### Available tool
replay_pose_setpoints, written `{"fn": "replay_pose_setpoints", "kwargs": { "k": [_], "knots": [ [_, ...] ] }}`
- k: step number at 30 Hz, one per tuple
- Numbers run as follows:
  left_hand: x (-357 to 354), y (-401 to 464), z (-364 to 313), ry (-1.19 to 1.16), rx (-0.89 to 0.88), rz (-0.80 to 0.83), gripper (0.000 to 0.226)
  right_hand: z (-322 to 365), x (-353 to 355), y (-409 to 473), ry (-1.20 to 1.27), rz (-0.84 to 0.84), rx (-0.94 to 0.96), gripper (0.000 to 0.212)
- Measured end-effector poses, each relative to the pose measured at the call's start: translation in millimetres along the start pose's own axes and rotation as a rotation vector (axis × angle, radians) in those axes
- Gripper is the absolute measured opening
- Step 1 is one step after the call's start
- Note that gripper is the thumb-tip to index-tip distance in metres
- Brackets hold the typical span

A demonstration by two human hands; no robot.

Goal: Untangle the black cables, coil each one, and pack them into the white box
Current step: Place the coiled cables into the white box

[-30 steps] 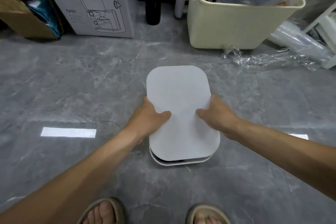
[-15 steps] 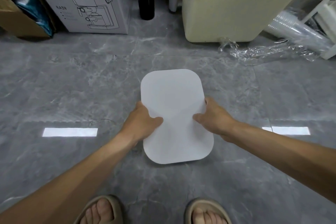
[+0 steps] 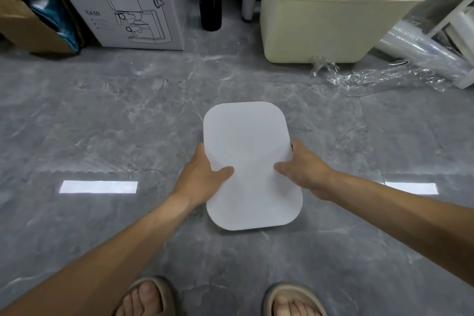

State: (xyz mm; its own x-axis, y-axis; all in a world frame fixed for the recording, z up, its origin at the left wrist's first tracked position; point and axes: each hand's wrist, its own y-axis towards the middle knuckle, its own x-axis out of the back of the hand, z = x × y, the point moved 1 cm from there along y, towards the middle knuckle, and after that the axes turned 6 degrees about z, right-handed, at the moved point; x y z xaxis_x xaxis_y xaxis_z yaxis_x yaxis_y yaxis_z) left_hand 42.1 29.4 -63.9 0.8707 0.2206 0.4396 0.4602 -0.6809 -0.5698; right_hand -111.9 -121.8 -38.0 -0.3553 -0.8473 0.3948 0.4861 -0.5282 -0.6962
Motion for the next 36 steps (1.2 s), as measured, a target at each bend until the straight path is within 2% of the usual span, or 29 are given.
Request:
{"fn": "replay_pose_setpoints", "kwargs": {
  "k": [3,5,7,9,11,16,20,26,30,36],
  "knots": [
    [-17.3,-17.8,-1.2,0.235,-0.107,-0.16,0.081,-4.5,-7.0,-6.6,-0.056,0.006,0.026,0.062],
    [-29.9,-31.7,2.0,0.409,-0.147,-0.134,0.091,-8.9,-12.6,-15.6,-0.282,0.023,0.072,0.088],
    [-36.7,-41.4,8.9,0.559,-0.211,-0.102,0.095,-14.6,-16.8,-25.5,-0.647,0.048,0.192,0.11],
    [-36.0,-46.0,14.3,0.645,-0.236,-0.076,0.096,-19.3,-16.8,-30.0,-0.873,0.075,0.32,0.116],
    [-31.6,-43.1,17.3,0.672,-0.245,-0.066,0.1,-21.8,-13.5,-28.9,-0.95,0.119,0.344,0.117],
    [-25.0,-35.4,21.1,0.773,-0.301,-0.029,0.103,-22.7,-11.3,-23.2,-1.058,0.171,0.339,0.121],
    [-26.7,-34.8,23.4,0.8,-0.329,-0.041,0.101,-39.1,-12.6,-16.8,-1.086,0.136,0.442,0.126],
    [-24.1,-35.4,20.5,0.763,-0.335,-0.043,0.095,-45.5,-9.1,-16.5,-1.009,0.089,0.47,0.109],
    [-19.6,-15.0,7.1,0.709,-0.348,-0.165,0.094,-28.7,-8.7,-3.5,-0.849,-0.093,0.438,0.099],
    [-12.6,22.7,-20.2,0.655,-0.312,-0.238,0.078,4.2,-15.8,40.3,-0.866,-0.267,0.457,0.093]
  ]
}}
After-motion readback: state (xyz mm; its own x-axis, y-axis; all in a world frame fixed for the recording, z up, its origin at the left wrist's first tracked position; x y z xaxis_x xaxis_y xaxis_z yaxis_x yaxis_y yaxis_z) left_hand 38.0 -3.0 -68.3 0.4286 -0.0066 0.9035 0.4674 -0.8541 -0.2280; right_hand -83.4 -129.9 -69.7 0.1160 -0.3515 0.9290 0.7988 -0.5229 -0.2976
